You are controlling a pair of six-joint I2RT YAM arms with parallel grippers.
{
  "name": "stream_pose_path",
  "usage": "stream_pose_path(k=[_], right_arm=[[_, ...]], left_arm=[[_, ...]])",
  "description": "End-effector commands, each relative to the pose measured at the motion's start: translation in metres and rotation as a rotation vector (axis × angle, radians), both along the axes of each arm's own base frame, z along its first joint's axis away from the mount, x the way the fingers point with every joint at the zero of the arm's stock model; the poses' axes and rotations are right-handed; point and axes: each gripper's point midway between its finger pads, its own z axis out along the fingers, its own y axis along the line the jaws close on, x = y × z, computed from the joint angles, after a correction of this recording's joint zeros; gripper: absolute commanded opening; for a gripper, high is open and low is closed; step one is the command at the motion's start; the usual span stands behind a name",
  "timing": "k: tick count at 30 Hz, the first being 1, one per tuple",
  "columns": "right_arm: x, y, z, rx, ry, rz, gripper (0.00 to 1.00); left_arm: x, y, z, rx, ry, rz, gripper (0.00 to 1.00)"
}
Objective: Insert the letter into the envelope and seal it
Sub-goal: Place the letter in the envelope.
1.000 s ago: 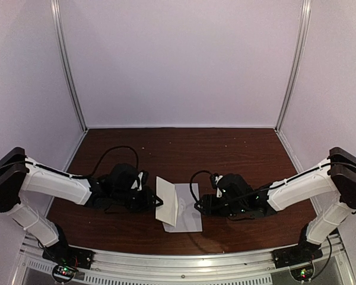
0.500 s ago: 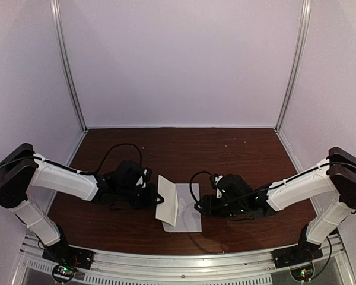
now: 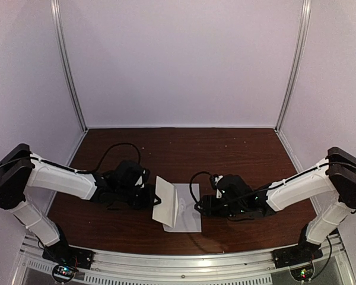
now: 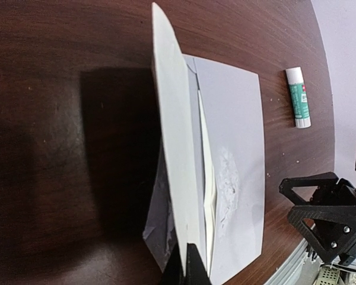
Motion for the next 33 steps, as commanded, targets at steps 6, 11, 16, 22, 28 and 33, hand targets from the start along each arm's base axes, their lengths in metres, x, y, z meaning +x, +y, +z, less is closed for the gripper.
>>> stream_pose_path(k=[6, 11, 16, 22, 28, 33], right_arm=[[0.002, 0.005, -0.002, 0.010, -0.001, -0.007, 0.59], [0.000, 0.007, -0.006, 0.010, 0.012, 0.004, 0.59], [-0.002, 0.009, -0.010, 0.013, 0.025, 0.010, 0.59], [-0.003, 0.010, -0.013, 0.015, 0.034, 0.015, 0.59], [-0.004, 0.010, -0.015, 0.014, 0.039, 0.019, 0.60], [-0.005, 0.012, -0.017, 0.014, 0.045, 0.025, 0.59]], left_arm=[[-0.003, 0.002, 0.004, -0.058, 0.019, 0.026, 0.00], [-0.003, -0.002, 0.000, -0.063, 0.030, 0.016, 0.00], [-0.002, -0.002, -0.003, -0.055, 0.031, 0.019, 0.00], [-0.002, -0.001, -0.008, -0.042, 0.035, 0.018, 0.00], [-0.003, -0.002, -0.011, -0.042, 0.037, 0.011, 0.00], [-0.003, -0.003, -0.014, -0.043, 0.040, 0.004, 0.00]])
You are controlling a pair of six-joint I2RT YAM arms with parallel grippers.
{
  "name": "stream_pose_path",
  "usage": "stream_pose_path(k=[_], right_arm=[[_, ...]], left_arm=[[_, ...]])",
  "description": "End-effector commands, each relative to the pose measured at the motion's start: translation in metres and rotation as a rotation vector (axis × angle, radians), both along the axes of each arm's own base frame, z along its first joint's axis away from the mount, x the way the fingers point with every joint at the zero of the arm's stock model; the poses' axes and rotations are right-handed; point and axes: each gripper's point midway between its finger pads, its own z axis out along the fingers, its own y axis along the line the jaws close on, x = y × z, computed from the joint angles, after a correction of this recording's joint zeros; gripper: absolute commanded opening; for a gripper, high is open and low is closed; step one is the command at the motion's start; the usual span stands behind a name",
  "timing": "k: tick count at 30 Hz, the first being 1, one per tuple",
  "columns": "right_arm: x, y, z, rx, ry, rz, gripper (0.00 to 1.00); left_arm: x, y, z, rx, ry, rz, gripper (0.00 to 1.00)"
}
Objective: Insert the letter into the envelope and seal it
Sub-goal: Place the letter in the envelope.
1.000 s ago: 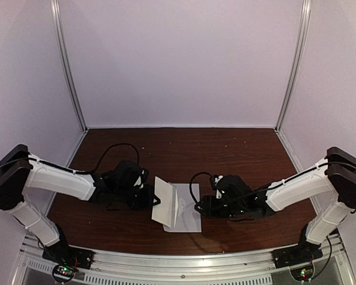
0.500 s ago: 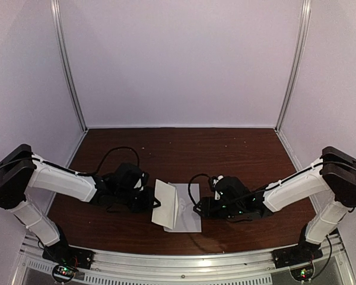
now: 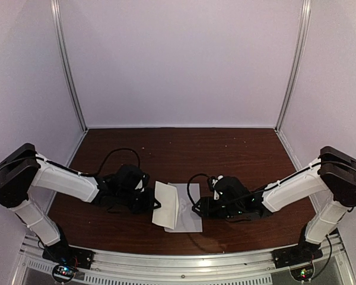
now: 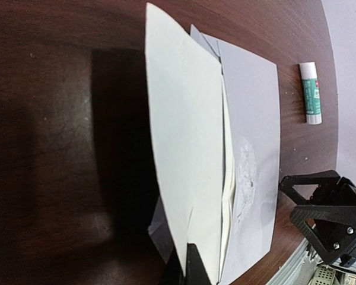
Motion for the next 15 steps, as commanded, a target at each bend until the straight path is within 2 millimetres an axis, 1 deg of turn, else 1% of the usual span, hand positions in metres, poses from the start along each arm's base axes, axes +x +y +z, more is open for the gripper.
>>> stream_pose_path(k=[1, 15], right_arm=[[-0.0035, 0.0032, -0.0066, -0.005, 0.025, 0.005, 0.60], [-0.0070, 0.0099, -0.0097, 0.009, 0.038, 0.026, 0.59]], left_arm=[[0.0036, -0.0054, 0.0007, -0.029, -0.012, -0.010, 0.00], [0.0048, -0.0110, 0.0005, -0.049, -0.011, -0.020, 0.00]])
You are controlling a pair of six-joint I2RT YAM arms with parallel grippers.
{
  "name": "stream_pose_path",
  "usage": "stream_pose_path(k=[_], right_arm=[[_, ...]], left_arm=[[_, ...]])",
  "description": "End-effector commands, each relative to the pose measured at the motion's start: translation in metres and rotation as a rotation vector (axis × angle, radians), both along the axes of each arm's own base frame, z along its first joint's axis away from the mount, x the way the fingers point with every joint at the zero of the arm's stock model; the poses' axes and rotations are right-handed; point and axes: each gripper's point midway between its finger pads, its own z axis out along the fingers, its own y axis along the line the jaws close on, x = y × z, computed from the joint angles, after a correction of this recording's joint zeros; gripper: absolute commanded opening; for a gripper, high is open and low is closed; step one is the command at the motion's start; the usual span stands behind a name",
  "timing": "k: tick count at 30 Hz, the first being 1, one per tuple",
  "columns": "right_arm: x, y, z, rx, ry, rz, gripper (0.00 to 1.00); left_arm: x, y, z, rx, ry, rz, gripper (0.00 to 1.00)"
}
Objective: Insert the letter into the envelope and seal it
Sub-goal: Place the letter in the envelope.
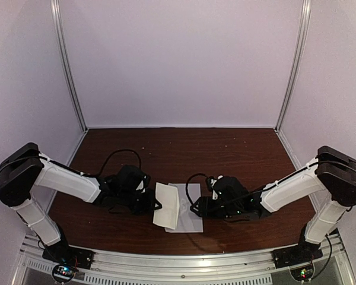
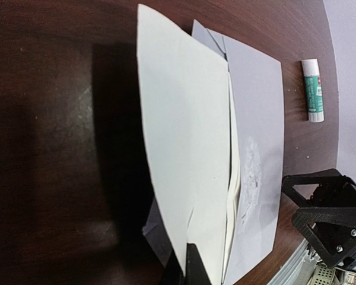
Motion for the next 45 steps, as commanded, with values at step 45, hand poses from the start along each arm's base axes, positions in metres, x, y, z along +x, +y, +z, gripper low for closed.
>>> stream_pose_path(k=[45], right_arm=[[-0.013, 0.017, -0.012, 0.000, 0.046, 0.048, 0.59]], left_arm=[[0.018, -0.004, 0.008, -0.007, -0.210, -0.049, 0.00]])
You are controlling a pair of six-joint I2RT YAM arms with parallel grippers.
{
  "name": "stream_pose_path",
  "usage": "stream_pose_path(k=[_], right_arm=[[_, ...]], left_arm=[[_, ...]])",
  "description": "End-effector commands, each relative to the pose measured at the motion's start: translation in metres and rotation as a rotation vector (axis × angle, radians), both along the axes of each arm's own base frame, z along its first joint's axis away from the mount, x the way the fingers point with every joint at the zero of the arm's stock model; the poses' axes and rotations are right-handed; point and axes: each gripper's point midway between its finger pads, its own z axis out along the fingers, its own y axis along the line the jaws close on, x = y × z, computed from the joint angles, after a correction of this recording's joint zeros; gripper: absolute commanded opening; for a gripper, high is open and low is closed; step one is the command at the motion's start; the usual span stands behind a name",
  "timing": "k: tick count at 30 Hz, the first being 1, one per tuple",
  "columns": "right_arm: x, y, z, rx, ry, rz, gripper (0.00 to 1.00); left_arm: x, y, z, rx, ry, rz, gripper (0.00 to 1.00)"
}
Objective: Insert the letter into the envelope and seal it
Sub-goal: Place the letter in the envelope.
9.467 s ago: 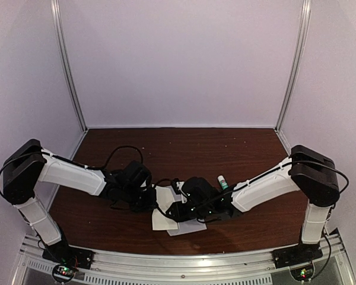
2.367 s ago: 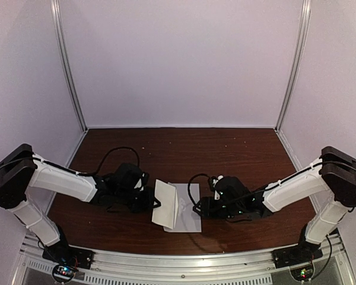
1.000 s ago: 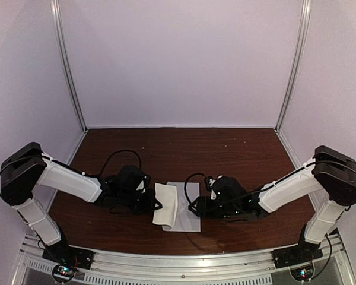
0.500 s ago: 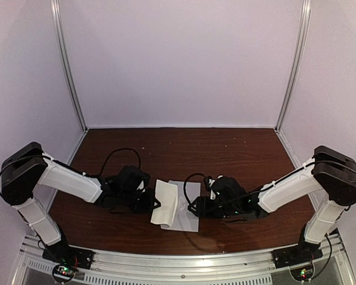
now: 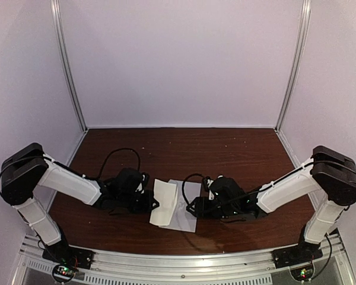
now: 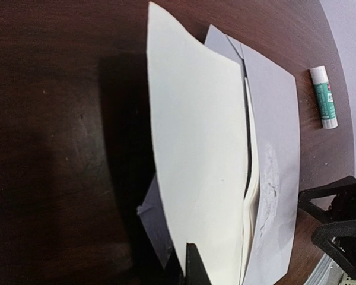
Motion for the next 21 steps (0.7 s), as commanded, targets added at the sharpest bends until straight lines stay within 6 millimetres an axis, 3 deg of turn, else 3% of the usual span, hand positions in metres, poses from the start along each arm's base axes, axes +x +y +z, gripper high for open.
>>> stream_pose_path(k=[1, 14, 21], right_arm=[[-0.011, 0.003, -0.013, -0.026, 0.046, 0.036, 0.59], [-0.011, 0.007, -0.011, -0.022, 0.042, 0.044, 0.59], [-0.011, 0.007, -0.011, -0.024, 0.043, 0.046, 0.59]], left_arm=[[0.005, -0.016, 0.020, -0.066, -0.078, -0.044, 0.00], [0.001, -0.030, 0.013, -0.099, -0.019, -0.064, 0.00], [-0.004, -0.025, 0.005, -0.082, 0.070, -0.010, 0.00]])
